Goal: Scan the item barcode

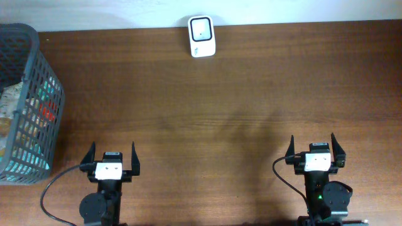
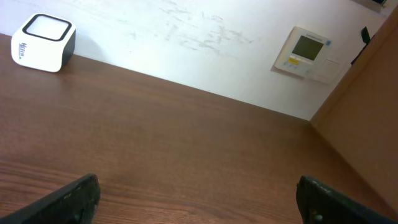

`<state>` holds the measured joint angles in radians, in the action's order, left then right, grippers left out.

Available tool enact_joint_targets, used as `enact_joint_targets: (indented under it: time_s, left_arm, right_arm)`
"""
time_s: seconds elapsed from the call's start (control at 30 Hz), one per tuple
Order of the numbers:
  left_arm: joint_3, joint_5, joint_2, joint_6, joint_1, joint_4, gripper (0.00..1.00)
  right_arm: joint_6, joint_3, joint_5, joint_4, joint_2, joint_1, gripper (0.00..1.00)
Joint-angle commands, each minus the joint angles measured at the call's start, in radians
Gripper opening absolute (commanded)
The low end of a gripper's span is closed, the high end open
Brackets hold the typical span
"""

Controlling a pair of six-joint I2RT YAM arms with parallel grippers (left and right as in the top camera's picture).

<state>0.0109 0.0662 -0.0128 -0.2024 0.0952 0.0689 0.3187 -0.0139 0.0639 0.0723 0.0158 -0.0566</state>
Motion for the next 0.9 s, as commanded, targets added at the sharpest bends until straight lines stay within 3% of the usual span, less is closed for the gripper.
enact_joint_targets:
  time_s: [0.0,0.43,0.57,0.67,0.87]
  left_arm:
    - [-0.002,-0.009,0.006,-0.016,-0.005,0.008,0.99]
    - [-0.002,-0.011,0.006,-0.016,-0.005,0.008,0.99]
    - [-0.002,0.002,0.006,-0.016,-0.006,-0.051,0.99]
    - [-0.001,0.1,0.006,-0.016,-0.005,-0.174,0.99]
    - [0.171,0.121,-0.092,-0.017,-0.005,-0.122,0.99]
  right_arm:
    - [0.003,0.008,0.02,0.001,-0.003,-0.003,0.99]
    - [0.003,0.008,0.02,0.001,-0.003,-0.003,0.99]
    - [0.003,0.008,0.02,0.001,-0.003,-0.003,0.99]
    - [0.003,0.008,0.02,0.001,-0.003,-0.003,0.99]
    - [0.003,0.008,0.02,0.001,-0.003,-0.003,0.99]
